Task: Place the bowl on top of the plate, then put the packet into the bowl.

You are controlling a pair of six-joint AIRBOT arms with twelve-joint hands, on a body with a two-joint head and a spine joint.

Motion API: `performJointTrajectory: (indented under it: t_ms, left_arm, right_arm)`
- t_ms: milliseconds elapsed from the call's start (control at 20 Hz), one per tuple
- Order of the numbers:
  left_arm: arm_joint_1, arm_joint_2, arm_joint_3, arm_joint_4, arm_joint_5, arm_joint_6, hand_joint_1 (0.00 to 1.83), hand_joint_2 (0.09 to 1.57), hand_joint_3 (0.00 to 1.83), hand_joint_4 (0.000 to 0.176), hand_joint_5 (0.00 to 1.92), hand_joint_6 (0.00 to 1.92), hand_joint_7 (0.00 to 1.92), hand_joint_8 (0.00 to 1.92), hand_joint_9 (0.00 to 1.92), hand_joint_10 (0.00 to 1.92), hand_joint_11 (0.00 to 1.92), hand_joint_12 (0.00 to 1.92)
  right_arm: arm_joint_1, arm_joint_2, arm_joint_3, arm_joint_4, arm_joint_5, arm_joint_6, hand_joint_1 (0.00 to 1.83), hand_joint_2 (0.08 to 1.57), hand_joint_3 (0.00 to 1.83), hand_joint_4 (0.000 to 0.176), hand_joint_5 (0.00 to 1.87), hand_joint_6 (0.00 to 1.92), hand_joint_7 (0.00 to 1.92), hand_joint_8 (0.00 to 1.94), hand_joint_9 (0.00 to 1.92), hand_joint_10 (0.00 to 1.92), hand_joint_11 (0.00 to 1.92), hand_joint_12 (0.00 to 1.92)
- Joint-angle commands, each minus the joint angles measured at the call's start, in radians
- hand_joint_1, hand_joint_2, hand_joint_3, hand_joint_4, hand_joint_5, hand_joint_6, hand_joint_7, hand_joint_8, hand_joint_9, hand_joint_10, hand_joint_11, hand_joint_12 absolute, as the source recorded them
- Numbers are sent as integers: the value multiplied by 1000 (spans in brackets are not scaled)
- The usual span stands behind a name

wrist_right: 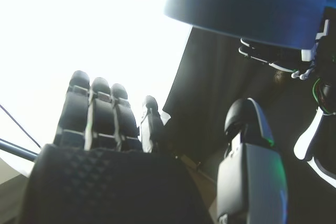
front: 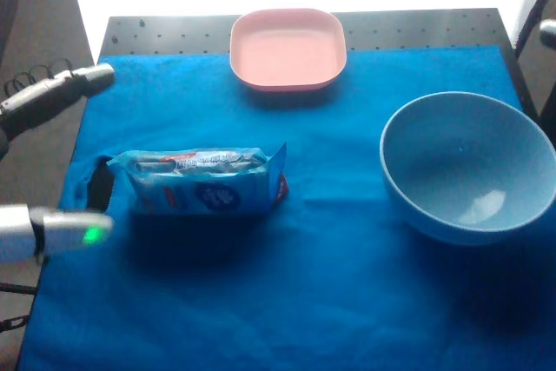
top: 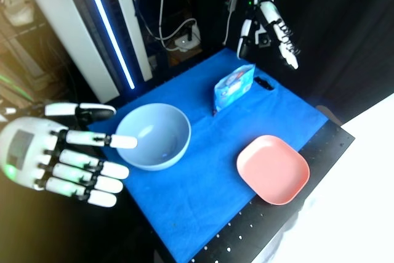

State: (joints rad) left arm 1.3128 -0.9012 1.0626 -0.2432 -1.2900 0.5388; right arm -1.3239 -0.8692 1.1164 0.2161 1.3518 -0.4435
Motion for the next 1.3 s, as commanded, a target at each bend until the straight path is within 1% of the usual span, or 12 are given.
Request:
performJointTrajectory:
  t_ms: [0,200,250,350,550,600,800,850,1000,1050,1100,1250]
  left_arm:
    - [-8,1,4,-11,-131,-6,461,967,20,130,160,1,93,5,0,0,0,0]
    - [-2,-1,5,-17,-127,-5,427,953,6,161,7,0,1,0,0,0,0,0]
    - [-2,-1,6,-16,-127,-5,457,933,0,173,1,0,0,0,0,0,0,0]
    - [-3,0,6,-16,-135,-5,495,917,0,176,0,0,0,0,0,0,0,0]
    - [-2,-1,4,-14,-128,-5,589,929,0,176,0,0,0,0,0,0,0,0]
    - [-2,-1,4,-14,-128,-5,591,936,1,176,0,0,0,0,0,0,0,0]
    - [-2,-1,4,-14,-130,-5,556,930,0,166,0,0,0,0,0,0,0,0]
    - [-2,-1,4,-14,-128,-5,563,934,0,163,0,0,0,0,0,0,0,0]
    - [-2,-2,4,-13,-128,-5,597,935,0,165,0,0,0,0,0,0,0,0]
    - [-2,-2,4,-13,-127,-6,586,935,0,169,0,0,0,0,0,0,0,0]
    - [-2,-1,4,-13,-126,-6,590,946,5,169,0,0,0,0,0,0,0,0]
    - [-3,-4,4,-12,-120,-6,608,954,6,170,0,0,0,0,0,0,0,0]
  right_arm:
    - [8,0,8,26,121,7,551,1109,2,36,254,0,250,0,247,0,210,294]
    - [10,1,11,18,121,7,548,1081,0,76,176,0,138,0,128,0,149,170]
    - [16,2,11,5,121,7,569,1087,3,48,136,0,105,0,114,0,144,167]
    - [46,3,9,-41,121,7,542,1050,0,68,89,0,93,0,96,0,127,161]
    - [92,7,-2,-142,121,7,558,974,0,70,67,0,37,0,1,0,0,2]
    - [93,9,-5,-156,121,7,557,929,0,39,44,0,48,2,38,5,46,22]
    - [139,14,-10,-252,27,7,600,898,2,69,45,0,71,0,46,0,57,25]
    - [156,15,-10,-286,-16,7,197,1046,16,61,71,3,165,9,160,17,114,60]
    - [182,17,-10,-350,-102,7,463,975,0,54,38,0,23,0,28,2,18,21]
    - [198,20,-9,-378,-137,7,557,928,0,77,72,4,19,1,16,1,14,17]
    - [210,22,-9,-407,-173,7,570,900,0,79,92,9,38,9,29,6,28,23]
    - [240,30,-5,-476,-258,7,435,923,3,116,36,0,20,2,26,3,40,26]
